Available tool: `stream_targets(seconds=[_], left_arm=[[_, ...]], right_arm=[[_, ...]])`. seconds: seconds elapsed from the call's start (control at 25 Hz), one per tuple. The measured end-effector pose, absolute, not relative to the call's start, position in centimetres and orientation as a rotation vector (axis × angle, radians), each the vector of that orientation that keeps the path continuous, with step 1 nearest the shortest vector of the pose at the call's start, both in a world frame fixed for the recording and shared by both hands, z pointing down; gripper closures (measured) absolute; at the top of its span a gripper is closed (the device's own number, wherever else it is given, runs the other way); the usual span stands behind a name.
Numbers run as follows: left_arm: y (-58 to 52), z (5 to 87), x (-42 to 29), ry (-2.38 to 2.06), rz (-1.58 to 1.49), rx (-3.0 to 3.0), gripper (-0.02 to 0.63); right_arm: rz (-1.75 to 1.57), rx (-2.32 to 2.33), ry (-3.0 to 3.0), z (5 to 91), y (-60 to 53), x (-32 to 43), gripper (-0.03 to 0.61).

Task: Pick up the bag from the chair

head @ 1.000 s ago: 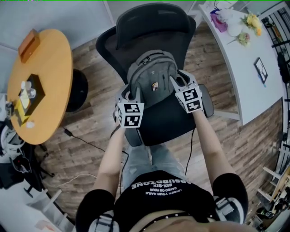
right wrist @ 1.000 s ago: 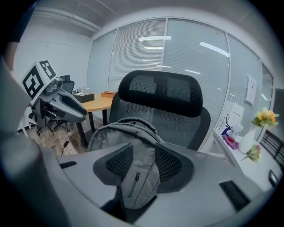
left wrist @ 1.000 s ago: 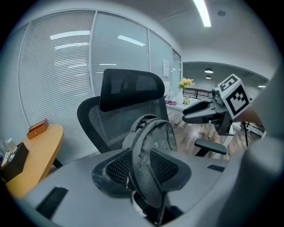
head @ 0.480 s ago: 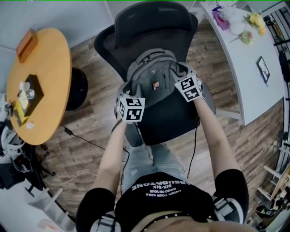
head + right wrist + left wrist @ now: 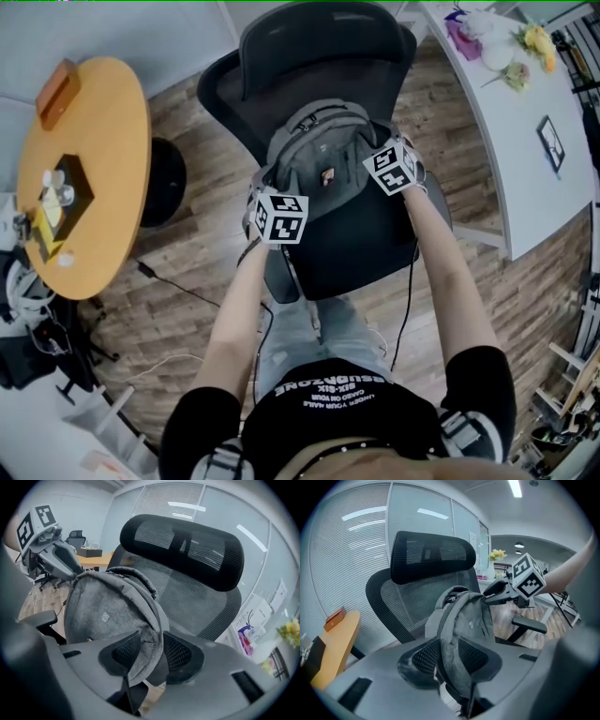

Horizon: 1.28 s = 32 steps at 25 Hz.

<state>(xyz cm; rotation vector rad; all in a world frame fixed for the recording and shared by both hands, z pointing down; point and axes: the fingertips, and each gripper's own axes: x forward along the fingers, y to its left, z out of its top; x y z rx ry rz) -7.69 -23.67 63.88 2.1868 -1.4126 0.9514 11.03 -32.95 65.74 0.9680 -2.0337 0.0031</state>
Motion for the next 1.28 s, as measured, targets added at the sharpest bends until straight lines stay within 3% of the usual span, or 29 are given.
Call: stream_targets(seconds=[0.36, 1.28], left_arm=[[-24.8, 65.7, -8.0, -1.451, 1.077, 2.184, 0.518], [-22.2, 66.7, -8.5, -1.383, 0.883, 2.132, 0.537]], right_arm=[[-0.028, 0.928, -1.972, 67.7, -33.8, 11.8, 0.451], [0.157, 1.032, -2.098, 67.7, -31.1, 11.8, 0.502]])
